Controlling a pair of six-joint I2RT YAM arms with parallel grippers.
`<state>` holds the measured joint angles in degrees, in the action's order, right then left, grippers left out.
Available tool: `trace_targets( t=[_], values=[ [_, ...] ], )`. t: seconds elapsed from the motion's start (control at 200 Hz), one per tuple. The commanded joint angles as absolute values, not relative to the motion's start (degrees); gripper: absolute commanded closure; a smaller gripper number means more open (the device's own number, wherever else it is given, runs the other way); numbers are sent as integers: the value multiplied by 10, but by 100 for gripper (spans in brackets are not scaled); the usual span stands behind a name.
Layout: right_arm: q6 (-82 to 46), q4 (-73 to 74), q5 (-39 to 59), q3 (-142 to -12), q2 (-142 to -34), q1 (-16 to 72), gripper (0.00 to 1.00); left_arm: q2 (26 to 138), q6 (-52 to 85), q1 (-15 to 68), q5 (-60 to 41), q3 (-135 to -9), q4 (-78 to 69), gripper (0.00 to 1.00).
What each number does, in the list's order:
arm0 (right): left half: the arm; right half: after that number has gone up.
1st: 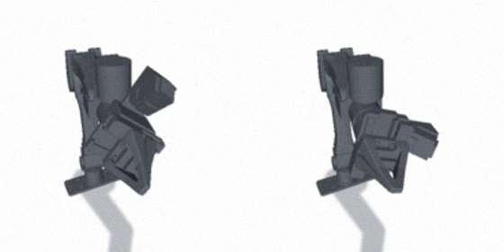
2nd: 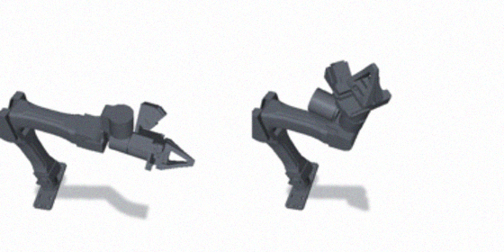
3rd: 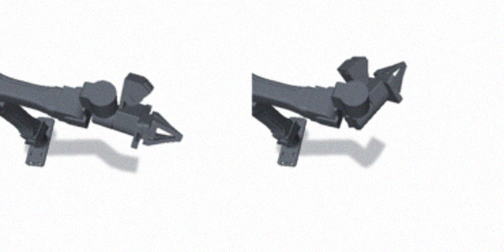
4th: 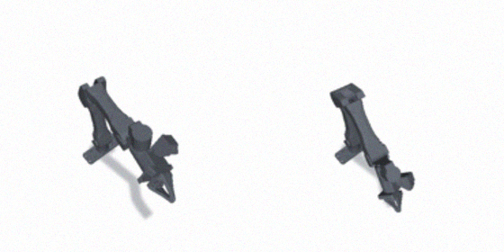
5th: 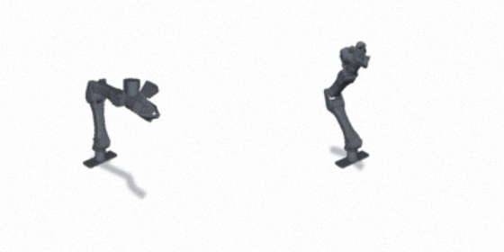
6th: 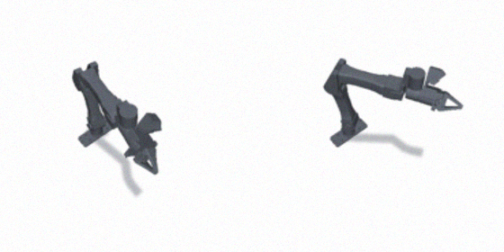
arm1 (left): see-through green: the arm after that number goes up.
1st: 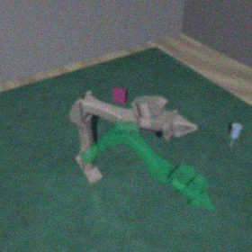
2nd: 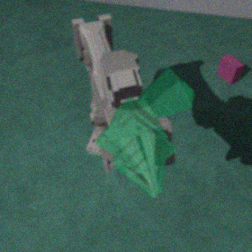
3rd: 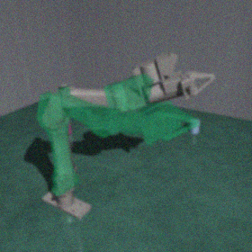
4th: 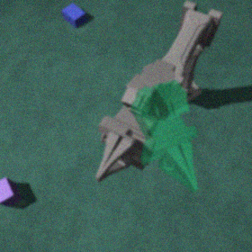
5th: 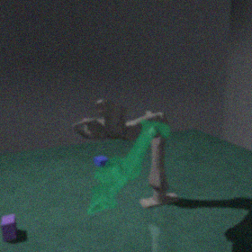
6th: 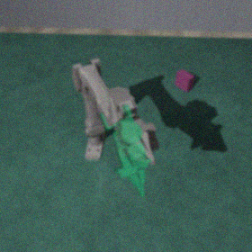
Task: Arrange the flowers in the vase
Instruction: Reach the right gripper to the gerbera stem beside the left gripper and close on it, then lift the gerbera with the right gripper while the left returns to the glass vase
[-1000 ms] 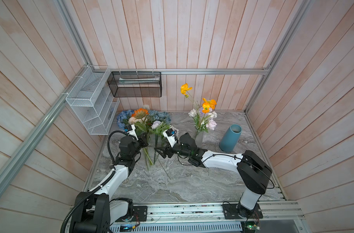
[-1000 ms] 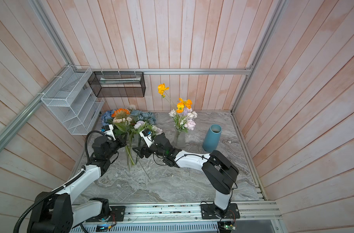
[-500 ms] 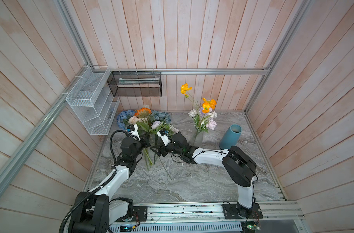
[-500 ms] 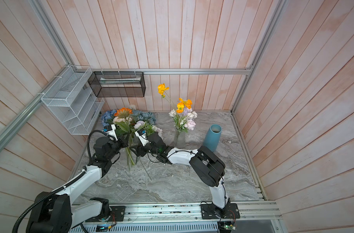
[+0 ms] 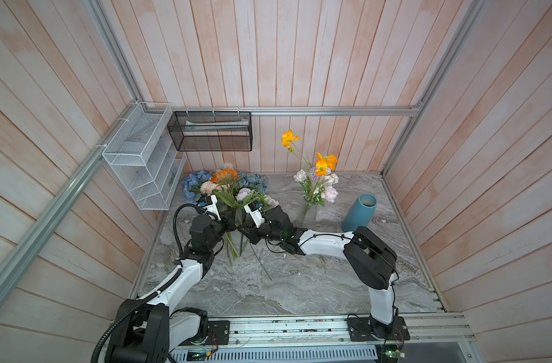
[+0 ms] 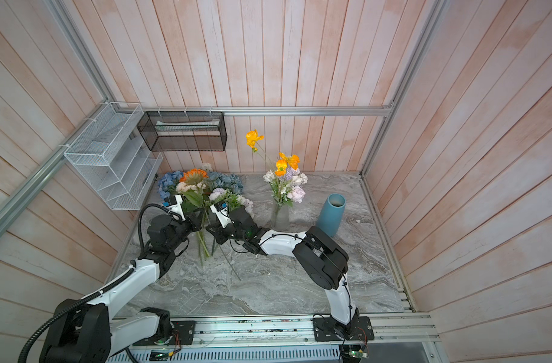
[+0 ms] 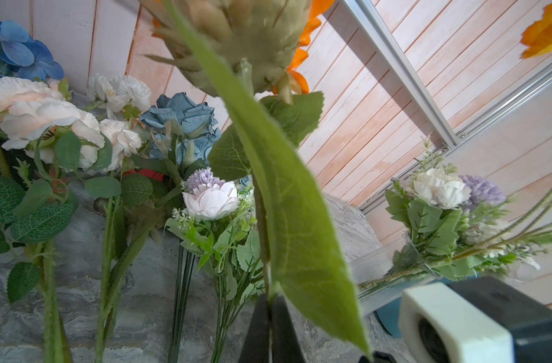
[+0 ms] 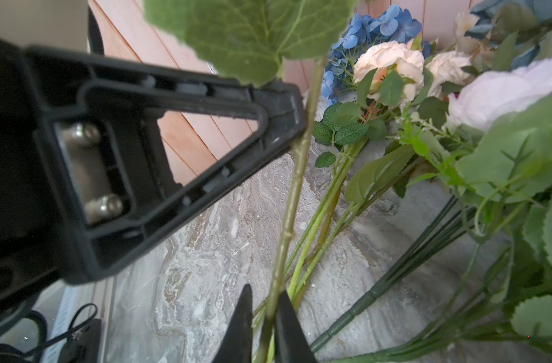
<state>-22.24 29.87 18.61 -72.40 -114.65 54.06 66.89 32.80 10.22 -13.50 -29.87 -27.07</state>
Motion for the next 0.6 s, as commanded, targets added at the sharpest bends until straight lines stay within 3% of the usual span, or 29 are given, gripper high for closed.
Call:
trace_targets(
  t=[0.0,0.065,0.11,0.145,0.205,0.285,0.595],
  values=[
    [-237,298,207,-740,-1165,535,93,661,334,107,-139,-293,-289,100],
    [-242,298,212,-742,-1166,534,98,658,336,107,-140,-292,-288,99],
    [-245,300,214,-742,-1165,533,100,655,340,107,-142,-292,-286,88],
    [-247,301,214,-740,-1164,532,100,652,341,108,-144,-292,-285,71],
    [-250,304,215,-738,-1159,530,100,643,344,107,-142,-293,-278,26],
    [-250,306,215,-732,-1151,526,100,623,341,107,-126,-297,-253,1],
    [-206,277,184,-696,-1061,503,100,535,327,103,-94,-333,-191,0]
  ],
)
